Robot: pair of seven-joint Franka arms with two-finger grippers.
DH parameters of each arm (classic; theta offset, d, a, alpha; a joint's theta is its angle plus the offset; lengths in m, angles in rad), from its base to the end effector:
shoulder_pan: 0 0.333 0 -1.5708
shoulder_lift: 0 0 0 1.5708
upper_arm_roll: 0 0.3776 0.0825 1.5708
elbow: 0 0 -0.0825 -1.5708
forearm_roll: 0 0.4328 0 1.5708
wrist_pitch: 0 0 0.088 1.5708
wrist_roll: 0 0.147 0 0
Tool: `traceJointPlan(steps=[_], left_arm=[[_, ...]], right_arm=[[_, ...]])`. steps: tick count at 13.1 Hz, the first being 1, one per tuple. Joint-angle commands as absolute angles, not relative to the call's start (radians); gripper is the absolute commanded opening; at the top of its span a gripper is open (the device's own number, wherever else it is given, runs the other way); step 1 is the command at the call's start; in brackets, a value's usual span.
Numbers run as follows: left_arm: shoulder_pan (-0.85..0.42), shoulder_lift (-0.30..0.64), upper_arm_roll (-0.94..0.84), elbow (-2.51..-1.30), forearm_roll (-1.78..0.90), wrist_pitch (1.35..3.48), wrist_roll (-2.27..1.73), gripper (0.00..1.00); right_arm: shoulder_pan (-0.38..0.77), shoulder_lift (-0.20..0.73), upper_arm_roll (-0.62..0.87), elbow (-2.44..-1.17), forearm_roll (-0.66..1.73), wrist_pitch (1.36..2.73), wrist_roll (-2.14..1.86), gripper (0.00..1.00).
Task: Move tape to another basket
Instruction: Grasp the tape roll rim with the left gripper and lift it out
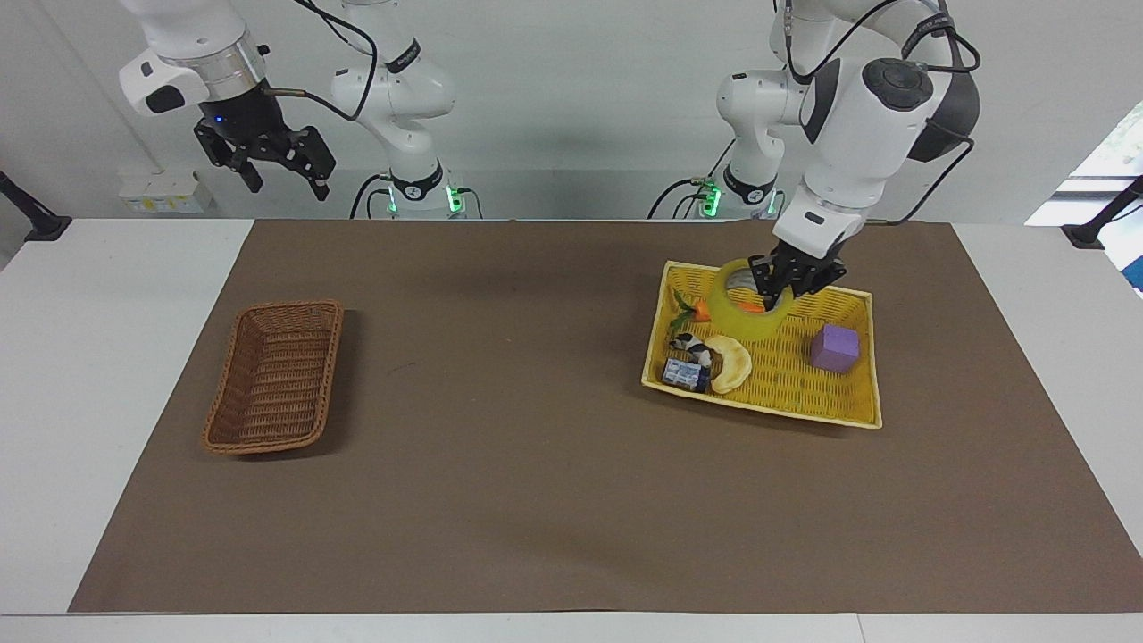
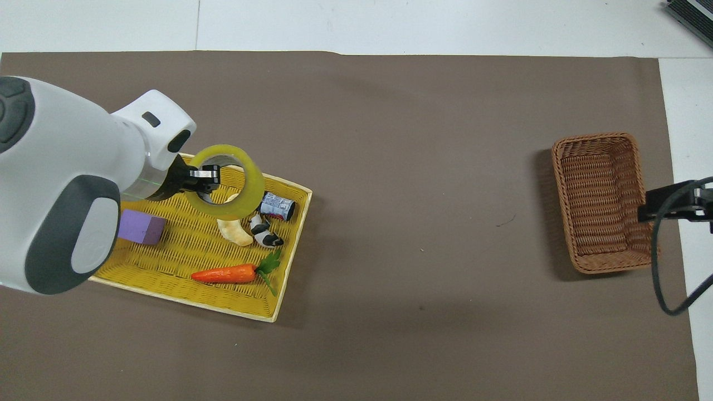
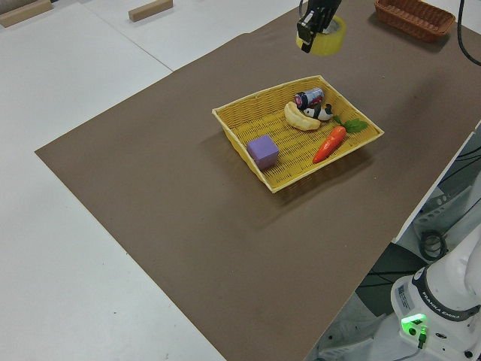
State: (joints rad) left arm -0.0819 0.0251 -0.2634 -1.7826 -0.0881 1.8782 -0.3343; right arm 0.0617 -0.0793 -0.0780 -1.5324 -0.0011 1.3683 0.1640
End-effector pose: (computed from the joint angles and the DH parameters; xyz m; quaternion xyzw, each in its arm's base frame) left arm 0.5900 -0.2213 0.5476 0.9983 0.0065 0.0183 0.0549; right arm 0.5477 -0.0112 0.6946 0.9951 -0.0898 -0.0426 0.0006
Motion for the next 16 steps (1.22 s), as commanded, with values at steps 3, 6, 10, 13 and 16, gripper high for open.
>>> traceJointPlan(steps=[3, 6, 10, 13, 16], left_arm=[[-0.185, 0.021, -0.314, -1.761, -0.184, 1.979, -0.543, 0.0], [-0.254, 0.026, -0.314, -1.763, -0.282, 2.046, -0.571, 0.0], [-0.36, 0.057, -0.314, -1.775, -0.334, 2.207, -0.621, 0.0], [-0.408, 0.055, -0.314, -1.773, -0.336, 2.21, -0.626, 0.0], [-0.454, 0.054, -0.314, -1.769, -0.356, 2.233, -0.713, 0.0]], right_arm=[[0.061, -0.127, -0.074, -1.543, 0.015, 1.374, 0.141, 1.0], [0.058, -0.126, -0.069, -1.578, 0.025, 1.48, 0.141, 1.0], [0.06, -0.114, -0.055, -1.6, 0.215, 1.522, 0.132, 1.0], [0.136, -0.098, -0.041, -1.64, 0.317, 1.577, 0.106, 1.0], [0.161, -0.084, -0.041, -1.707, 0.472, 1.643, 0.103, 1.0]])
